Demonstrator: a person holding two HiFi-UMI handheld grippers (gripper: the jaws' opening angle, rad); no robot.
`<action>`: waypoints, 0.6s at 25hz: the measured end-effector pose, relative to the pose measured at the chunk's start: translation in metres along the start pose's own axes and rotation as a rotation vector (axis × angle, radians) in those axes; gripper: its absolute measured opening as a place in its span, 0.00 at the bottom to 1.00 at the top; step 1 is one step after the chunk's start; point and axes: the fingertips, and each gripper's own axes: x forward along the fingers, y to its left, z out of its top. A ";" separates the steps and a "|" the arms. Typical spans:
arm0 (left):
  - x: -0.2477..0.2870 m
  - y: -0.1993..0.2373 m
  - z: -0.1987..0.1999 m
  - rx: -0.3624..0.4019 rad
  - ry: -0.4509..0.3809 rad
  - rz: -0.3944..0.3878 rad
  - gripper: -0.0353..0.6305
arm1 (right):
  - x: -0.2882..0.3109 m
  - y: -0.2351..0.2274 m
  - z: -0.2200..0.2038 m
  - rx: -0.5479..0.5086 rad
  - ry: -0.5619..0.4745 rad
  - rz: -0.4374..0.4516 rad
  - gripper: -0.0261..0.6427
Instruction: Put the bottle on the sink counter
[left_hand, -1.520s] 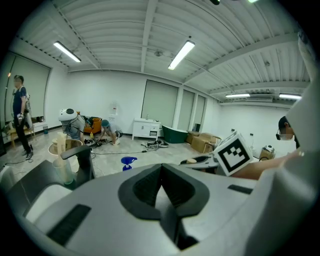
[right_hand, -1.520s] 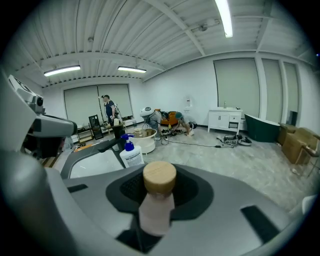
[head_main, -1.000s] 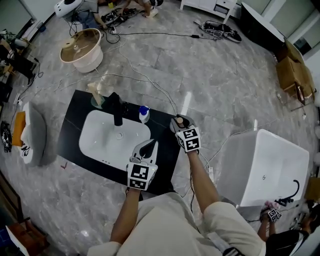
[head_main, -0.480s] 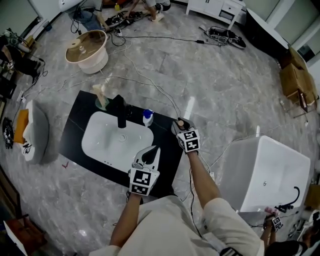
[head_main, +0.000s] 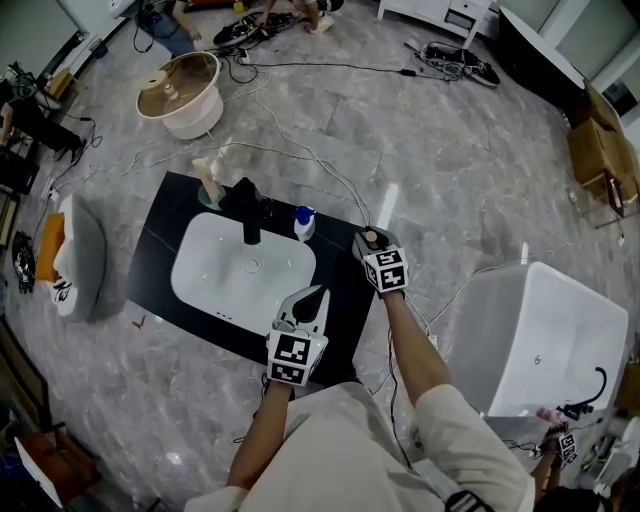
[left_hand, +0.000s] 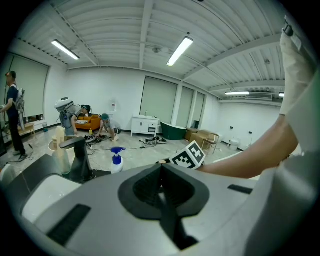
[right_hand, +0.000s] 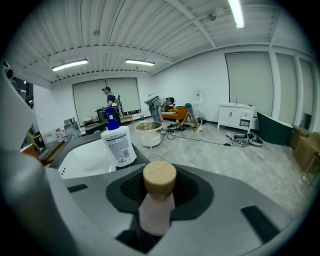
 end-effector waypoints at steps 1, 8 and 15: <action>-0.001 0.000 -0.001 0.000 0.002 0.001 0.06 | 0.000 0.001 -0.002 0.005 0.001 -0.002 0.19; -0.004 0.003 -0.008 -0.008 0.010 0.011 0.06 | 0.002 0.001 -0.004 0.017 -0.010 -0.018 0.20; -0.003 0.002 -0.011 -0.005 0.006 0.006 0.06 | 0.003 0.005 -0.008 0.003 -0.023 -0.031 0.20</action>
